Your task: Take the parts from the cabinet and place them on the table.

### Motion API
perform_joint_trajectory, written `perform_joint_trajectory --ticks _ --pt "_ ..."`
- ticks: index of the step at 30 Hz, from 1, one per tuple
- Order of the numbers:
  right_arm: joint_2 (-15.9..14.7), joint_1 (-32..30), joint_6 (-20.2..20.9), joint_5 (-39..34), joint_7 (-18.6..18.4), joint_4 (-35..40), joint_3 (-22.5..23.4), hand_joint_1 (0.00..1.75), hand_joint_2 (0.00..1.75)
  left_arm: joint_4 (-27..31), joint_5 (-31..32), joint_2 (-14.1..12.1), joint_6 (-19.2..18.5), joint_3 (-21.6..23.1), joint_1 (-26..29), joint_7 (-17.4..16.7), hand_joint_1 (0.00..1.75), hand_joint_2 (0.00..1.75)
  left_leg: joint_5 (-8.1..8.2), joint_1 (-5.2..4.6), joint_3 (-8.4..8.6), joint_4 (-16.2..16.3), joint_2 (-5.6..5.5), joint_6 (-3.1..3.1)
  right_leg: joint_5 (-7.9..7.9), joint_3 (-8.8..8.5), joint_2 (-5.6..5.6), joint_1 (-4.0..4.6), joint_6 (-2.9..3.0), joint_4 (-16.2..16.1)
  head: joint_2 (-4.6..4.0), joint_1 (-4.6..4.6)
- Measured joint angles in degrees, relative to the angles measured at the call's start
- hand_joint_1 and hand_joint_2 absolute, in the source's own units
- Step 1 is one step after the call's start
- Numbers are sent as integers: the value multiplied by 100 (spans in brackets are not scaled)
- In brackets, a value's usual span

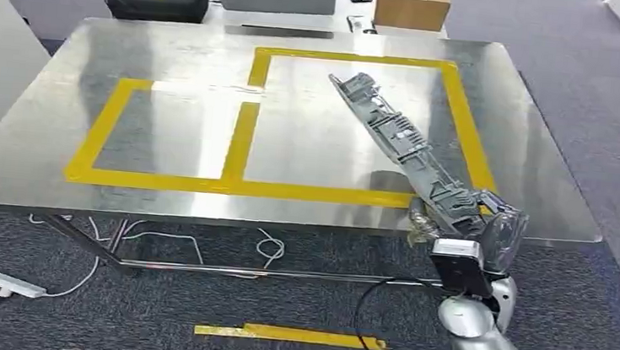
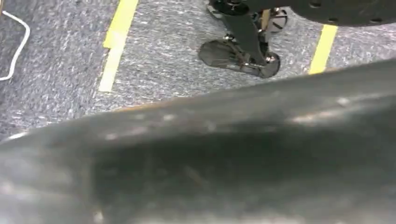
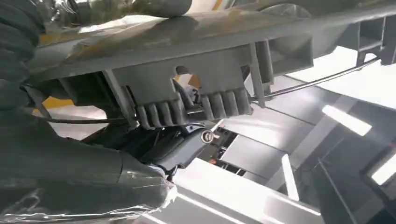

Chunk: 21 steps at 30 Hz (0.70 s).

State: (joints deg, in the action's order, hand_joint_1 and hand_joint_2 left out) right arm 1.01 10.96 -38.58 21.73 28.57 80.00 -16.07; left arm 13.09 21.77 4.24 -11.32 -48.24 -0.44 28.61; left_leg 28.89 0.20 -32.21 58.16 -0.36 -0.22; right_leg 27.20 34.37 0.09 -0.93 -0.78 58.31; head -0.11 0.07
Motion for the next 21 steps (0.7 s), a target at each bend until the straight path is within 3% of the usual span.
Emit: perform_joint_trajectory --ticks 1,2,4,5,6,7,9,10,11,12,14,16,17,19,20,21 --pt "0 12 7 0 -2 0 -9 164 175 0 0 13 0 0 -3 0 0 0 99 1 -41 151 7 -32 17 -26 -4 -1 33 -3 -2 -31" --pt "0 12 20 0 -2 -2 -9 164 175 0 0 20 0 0 -5 0 0 0 266 13 -188 455 9 -53 30 -37 -11 -1 56 -3 -2 -46" --pt "0 8 66 -2 -9 -4 -20 164 175 0 0 20 4 -7 -6 -2 0 0 663 28 -687 1406 10 -83 51 -50 -16 8 86 -3 -2 -39" --pt "-2 0 70 -7 -11 -11 -31 164 175 0 0 20 4 -9 6 -2 0 0 721 30 -887 1734 10 -89 57 -56 -12 10 91 -1 -2 -46" --pt "-2 -9 70 -7 -11 -13 -37 164 175 0 0 20 7 -11 14 -2 0 0 637 30 -947 1771 10 -86 67 -71 -5 11 95 -1 -2 -42" --pt "-2 -10 72 -7 -11 -13 -39 164 175 0 0 20 18 -11 14 -2 0 0 426 30 -896 1589 10 -75 84 -96 4 13 89 0 -2 -44" --pt "-2 -10 79 -9 -15 -13 -41 164 175 0 2 20 22 -20 10 -2 0 0 -197 26 -506 660 10 -19 128 -180 13 15 65 0 -2 -44" --pt "-2 -12 87 -9 -18 -13 -44 164 175 0 0 18 22 -37 16 -2 0 0 -369 19 -340 234 9 22 153 -198 15 15 45 -3 -2 -46" --pt "-2 -5 98 -9 -15 -15 -46 164 175 0 0 20 24 -59 6 -2 0 0 -300 -10 -283 148 11 36 172 -181 21 57 8 22 -2 -44" --pt "-2 -6 103 -9 -18 -15 -46 164 175 0 -9 22 24 -74 -5 -2 0 0 -233 -10 -260 72 16 51 163 -147 28 45 -21 20 -2 -44" --pt "-2 -22 138 -11 -24 -15 -48 164 175 0 -17 20 24 -96 7 -2 0 0 -221 -30 -275 75 8 80 157 -166 21 27 -86 -26 -2 -48" --pt "-4 -12 186 -11 -26 -15 -59 164 175 0 -17 44 17 -103 9 -2 0 0 -258 28 -198 -22 13 144 246 -115 12 32 -156 61 -2 -33" --pt "-4 -7 195 -11 -26 -15 -72 164 175 0 -17 42 13 -103 -5 -2 0 0 -246 30 -191 -24 14 180 399 5 7 31 -177 321 -2 -13" --pt "-13 -14 212 -15 -26 -20 -92 164 175 0 -15 37 13 -105 -19 -2 0 0 -232 24 -189 -22 14 209 797 489 8 21 -217 1264 -2 -9" --pt "-15 -19 249 -15 -31 -31 -98 164 175 0 -17 37 11 -105 -17 -2 0 0 -226 21 -188 -18 13 213 906 711 7 22 -230 1648 -2 -4" --pt "-15 -21 300 -11 -48 -50 -120 164 175 0 -15 37 11 -107 -15 -2 0 0 -218 21 -176 -17 11 217 867 826 8 22 -232 1793 -2 -7"
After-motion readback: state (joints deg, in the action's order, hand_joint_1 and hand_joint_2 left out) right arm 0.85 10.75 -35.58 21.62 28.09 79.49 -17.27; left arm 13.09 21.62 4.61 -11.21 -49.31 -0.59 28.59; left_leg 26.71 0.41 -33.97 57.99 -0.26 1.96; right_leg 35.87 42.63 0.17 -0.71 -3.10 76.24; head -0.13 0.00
